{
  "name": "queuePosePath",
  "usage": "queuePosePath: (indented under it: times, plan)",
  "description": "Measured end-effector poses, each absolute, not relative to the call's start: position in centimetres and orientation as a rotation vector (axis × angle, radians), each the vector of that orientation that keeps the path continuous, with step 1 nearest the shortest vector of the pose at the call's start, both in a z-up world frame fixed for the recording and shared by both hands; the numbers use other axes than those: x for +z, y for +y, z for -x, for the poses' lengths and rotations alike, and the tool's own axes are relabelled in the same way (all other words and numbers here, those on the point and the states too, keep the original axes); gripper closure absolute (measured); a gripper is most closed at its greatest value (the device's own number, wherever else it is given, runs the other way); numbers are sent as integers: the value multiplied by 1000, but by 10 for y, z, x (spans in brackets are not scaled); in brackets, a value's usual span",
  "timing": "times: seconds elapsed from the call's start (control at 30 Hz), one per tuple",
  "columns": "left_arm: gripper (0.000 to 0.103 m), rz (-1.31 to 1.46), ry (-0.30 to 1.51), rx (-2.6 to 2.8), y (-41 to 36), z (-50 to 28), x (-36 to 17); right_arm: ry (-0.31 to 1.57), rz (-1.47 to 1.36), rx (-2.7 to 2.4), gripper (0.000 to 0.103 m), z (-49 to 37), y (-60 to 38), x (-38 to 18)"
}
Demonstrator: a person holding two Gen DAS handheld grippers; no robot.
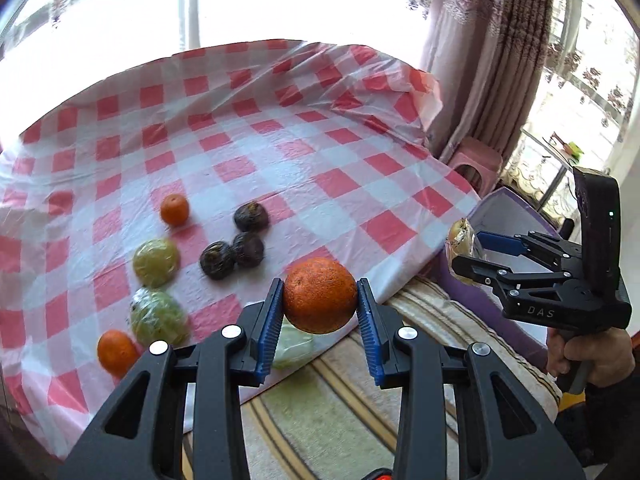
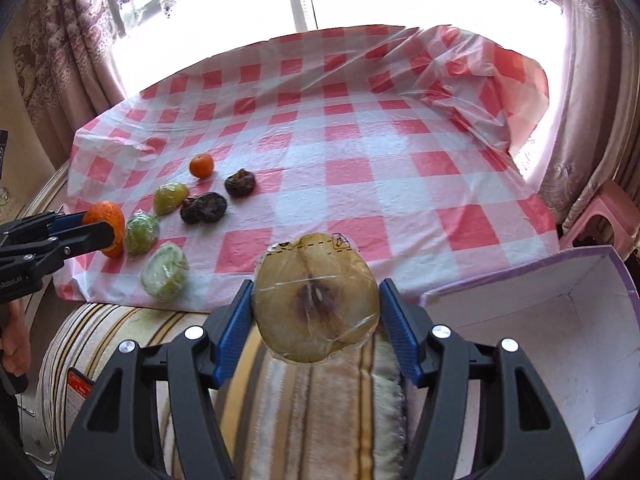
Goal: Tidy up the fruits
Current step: 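Carry both fruits into the white box and open both tools to release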
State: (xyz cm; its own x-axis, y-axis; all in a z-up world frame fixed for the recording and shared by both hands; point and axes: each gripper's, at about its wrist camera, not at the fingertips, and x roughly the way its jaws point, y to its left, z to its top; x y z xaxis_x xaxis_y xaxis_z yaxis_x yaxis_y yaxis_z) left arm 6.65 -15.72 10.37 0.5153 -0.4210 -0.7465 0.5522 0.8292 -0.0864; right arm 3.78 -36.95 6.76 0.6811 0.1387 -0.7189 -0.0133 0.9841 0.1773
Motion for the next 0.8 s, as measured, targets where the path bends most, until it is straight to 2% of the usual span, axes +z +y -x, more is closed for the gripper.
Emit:
queuePosePath:
  times: [0.2,0.43,0.8]
  plan:
    - [69,-340,906,-799,-249,-72,104,857,-212,-84,40,-14,-441,48]
    - [69,-554,975,-1017,-348,-59,79,924,-270,-275,40,12,-506,17]
    - [68,-856,990,-1121,-435,-36,26,1007,-231,-459,40,39,-550,-14]
